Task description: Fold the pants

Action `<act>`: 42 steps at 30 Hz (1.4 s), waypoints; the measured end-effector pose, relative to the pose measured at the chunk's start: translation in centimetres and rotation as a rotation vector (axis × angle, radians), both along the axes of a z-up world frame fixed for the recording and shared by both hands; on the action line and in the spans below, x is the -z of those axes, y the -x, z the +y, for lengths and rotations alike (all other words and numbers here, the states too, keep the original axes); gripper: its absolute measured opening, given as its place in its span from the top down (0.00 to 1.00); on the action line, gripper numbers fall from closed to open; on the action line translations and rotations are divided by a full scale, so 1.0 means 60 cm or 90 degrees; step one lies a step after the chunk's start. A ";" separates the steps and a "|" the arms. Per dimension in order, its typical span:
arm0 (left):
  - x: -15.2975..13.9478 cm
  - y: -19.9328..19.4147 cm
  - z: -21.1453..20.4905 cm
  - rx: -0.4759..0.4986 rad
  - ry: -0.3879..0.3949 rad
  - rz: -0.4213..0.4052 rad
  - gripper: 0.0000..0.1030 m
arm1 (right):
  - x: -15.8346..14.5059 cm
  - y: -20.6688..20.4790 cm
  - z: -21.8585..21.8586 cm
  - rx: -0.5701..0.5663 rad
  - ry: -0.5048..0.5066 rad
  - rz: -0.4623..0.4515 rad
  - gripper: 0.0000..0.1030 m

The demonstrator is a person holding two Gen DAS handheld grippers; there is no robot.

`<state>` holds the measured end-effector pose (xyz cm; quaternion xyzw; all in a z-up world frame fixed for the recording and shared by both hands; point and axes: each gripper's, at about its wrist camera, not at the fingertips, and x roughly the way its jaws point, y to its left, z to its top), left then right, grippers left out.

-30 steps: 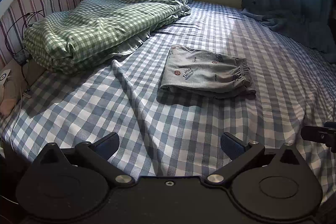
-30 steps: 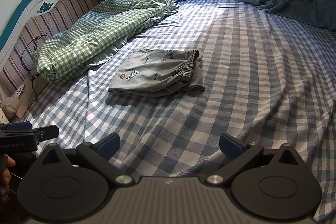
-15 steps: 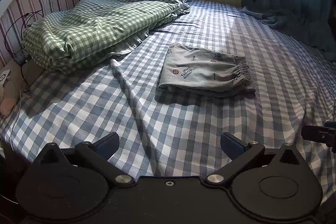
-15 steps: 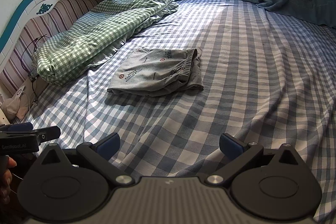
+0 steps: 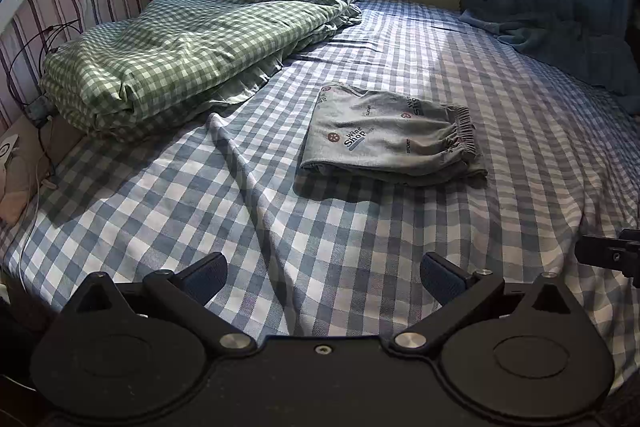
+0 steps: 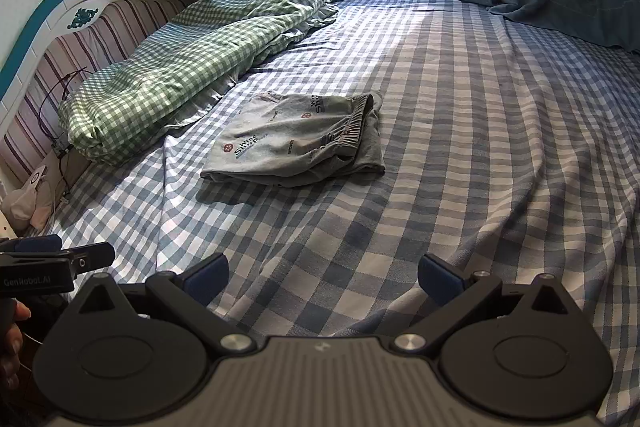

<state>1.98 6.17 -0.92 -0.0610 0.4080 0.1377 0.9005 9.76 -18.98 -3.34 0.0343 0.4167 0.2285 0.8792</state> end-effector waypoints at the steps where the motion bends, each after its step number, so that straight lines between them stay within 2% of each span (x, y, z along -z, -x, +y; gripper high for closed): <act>1: 0.000 0.000 0.001 0.001 0.000 0.000 0.01 | 0.000 0.000 0.000 0.000 0.000 0.000 0.00; 17: 0.005 -0.006 0.013 0.003 0.009 0.016 0.01 | 0.003 -0.003 0.002 0.000 0.000 0.005 0.00; 20: -0.001 -0.008 0.014 0.007 -0.012 0.008 0.01 | 0.006 -0.004 0.004 0.002 0.001 0.010 0.00; 26: -0.003 -0.024 0.020 0.045 -0.019 -0.001 0.01 | 0.013 -0.012 0.026 0.012 0.009 0.014 0.00; 42: 0.035 -0.106 0.108 0.059 0.019 0.041 0.01 | 0.035 -0.063 0.102 0.028 0.044 0.067 0.00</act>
